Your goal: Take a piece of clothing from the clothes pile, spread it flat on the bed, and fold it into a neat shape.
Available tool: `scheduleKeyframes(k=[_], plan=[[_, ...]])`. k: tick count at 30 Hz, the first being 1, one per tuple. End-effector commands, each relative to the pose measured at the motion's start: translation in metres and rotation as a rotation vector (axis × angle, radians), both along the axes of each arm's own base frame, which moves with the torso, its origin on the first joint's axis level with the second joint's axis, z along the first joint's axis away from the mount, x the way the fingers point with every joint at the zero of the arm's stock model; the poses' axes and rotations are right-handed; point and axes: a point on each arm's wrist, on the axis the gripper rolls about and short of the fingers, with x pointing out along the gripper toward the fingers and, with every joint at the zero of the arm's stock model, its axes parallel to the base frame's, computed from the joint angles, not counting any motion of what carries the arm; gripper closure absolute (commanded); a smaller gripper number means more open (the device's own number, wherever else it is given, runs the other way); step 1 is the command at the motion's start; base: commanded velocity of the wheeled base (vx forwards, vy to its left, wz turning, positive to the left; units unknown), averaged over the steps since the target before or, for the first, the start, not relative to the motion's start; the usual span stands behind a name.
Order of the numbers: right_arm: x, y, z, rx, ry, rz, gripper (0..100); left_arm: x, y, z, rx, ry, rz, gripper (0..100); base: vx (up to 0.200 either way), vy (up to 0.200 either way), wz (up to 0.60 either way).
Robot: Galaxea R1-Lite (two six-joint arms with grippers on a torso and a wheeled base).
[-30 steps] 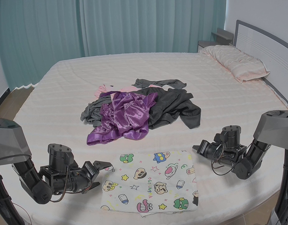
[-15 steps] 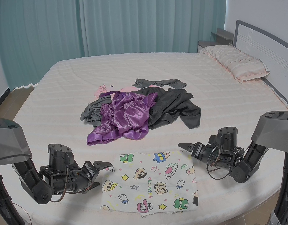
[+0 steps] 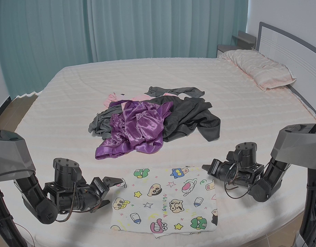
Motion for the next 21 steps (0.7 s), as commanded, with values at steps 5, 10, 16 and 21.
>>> scheduleKeyframes(k=[5,10,16,21], plan=[[0.002,-0.007,0.003,-0.004,-0.009,-0.038,100,0.0,0.0,0.0,0.0,0.001,0.0,0,0.0,0.0,0.0],[0.001,-0.007,0.002,-0.008,-0.006,-0.038,100,0.0,0.0,0.0,0.001,0.0,0.002,0,0.0,0.0,0.0],[0.004,-0.018,0.011,0.001,-0.026,-0.073,0,0.0,0.0,0.0,-0.001,0.0,0.004,0,0.0,0.0,0.0],[-0.003,-0.038,0.032,0.014,-0.061,-0.121,0,0.001,0.002,0.002,0.001,-0.01,0.014,0,0.0,0.0,0.0]])
